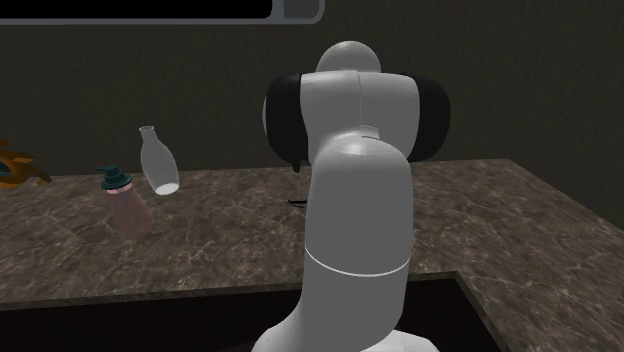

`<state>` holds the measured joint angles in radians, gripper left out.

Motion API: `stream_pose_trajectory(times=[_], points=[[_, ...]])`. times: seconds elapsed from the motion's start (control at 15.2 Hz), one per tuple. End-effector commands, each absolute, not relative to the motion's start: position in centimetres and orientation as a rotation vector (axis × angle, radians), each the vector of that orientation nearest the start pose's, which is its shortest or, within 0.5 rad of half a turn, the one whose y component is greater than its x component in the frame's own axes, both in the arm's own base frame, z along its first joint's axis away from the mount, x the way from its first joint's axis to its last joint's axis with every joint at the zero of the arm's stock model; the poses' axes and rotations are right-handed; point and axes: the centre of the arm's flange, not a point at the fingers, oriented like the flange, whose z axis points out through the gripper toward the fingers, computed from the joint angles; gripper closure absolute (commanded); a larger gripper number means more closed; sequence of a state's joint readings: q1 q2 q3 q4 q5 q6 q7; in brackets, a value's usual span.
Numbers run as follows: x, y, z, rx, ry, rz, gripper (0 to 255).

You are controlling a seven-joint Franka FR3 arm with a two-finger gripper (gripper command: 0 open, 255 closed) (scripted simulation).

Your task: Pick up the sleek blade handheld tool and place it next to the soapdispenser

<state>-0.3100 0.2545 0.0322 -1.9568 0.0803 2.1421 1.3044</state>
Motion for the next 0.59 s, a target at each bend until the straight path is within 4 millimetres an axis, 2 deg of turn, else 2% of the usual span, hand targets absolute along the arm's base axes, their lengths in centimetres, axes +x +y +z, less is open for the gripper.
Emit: stream_pose_trajectory(times=[0.0,0.33,0.53], points=[[57.5,-16.1,34.2,-2.133,2.26,0.151,255],[57.5,-16.1,34.2,-2.133,2.26,0.151,255],[57.5,-16.1,35.8,-2.133,2.26,0.151,255]])
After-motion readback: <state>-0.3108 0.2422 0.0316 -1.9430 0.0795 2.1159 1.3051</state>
